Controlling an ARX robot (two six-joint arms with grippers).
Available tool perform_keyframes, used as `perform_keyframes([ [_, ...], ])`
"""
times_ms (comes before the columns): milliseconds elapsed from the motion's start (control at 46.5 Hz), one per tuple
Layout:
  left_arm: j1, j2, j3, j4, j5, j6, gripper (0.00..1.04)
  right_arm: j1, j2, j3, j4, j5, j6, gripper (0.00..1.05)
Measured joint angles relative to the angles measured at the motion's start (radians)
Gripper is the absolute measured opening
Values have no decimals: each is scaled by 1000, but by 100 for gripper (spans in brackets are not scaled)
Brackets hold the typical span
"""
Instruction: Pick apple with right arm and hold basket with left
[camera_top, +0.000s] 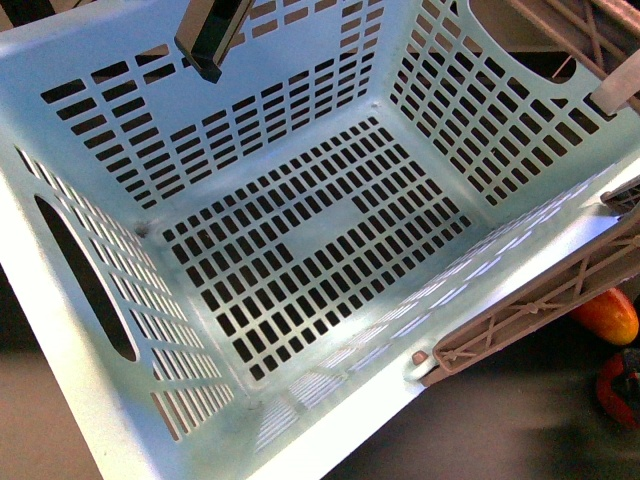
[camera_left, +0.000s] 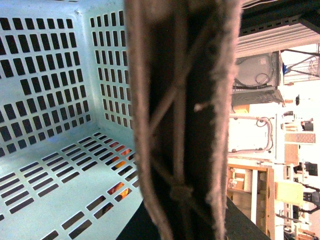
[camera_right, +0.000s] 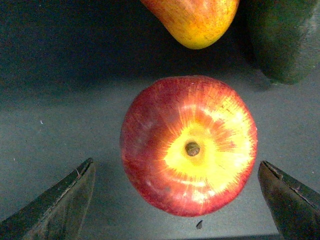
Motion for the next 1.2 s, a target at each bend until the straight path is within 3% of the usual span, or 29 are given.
perform_keyframes([
  [473,0,0,0,0,0,0,7,10,103,91,-27,50,42,96],
  [602,0,0,0,0,0,0,7,23,114,101,-27,75,57,80],
  [817,0,0,0,0,0,0,7,18,103,92,-29,64,73,79],
  [1032,0,0,0,0,0,0,7,-33,-30,16,-29,29,68,79],
  [1204,0,0,0,0,0,0,7,-87,-311,-35,-103,-19,46,79],
])
